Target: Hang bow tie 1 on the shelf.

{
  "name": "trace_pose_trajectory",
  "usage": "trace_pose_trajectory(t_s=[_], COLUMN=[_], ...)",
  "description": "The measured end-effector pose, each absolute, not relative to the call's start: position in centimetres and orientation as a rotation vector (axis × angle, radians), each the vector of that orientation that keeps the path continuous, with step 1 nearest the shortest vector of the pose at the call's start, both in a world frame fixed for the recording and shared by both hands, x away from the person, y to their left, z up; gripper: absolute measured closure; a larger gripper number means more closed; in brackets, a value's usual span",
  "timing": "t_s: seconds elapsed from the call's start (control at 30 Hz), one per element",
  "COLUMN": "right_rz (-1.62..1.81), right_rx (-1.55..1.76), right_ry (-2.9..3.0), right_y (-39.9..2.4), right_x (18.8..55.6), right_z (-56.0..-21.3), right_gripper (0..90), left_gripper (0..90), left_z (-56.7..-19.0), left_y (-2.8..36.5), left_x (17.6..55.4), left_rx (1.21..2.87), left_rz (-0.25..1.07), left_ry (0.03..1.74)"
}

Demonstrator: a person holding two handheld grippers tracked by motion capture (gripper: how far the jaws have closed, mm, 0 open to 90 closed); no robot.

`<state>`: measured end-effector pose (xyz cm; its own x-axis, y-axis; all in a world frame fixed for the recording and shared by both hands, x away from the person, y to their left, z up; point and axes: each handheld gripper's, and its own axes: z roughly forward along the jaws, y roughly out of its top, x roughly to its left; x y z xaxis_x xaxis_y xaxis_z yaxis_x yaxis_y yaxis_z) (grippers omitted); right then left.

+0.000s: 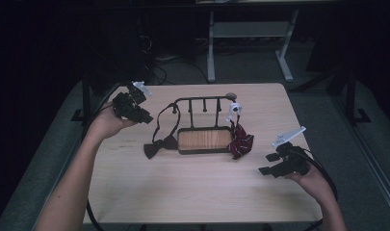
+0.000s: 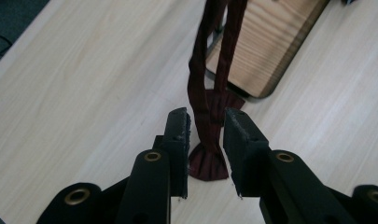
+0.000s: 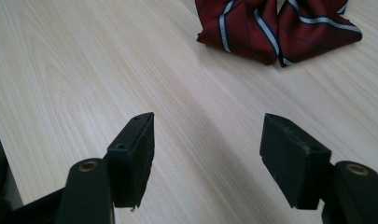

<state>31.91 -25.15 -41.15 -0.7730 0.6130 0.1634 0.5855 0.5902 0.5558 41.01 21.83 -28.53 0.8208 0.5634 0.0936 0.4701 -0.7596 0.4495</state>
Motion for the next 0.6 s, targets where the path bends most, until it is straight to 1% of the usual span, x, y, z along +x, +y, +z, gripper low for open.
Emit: trace_pose_trajectory(t_s=[0.3, 0.6], right_rz=[0.938, 0.940], right_rx=[1.052, 1.063], right_ry=[2.747, 2.742], right_y=[-25.6, -25.8], right_x=[31.9, 31.9], right_z=[-41.0, -41.0], right_gripper=[34.8, 34.7], left_gripper=[67.0, 64.7], left_z=[-29.5, -30.9], left_y=[23.5, 24.0], left_x=[39.6, 38.8], left_rx=[2.561, 2.566], left_rz=[0.265, 0.240], left_ry=[0.771, 0.763])
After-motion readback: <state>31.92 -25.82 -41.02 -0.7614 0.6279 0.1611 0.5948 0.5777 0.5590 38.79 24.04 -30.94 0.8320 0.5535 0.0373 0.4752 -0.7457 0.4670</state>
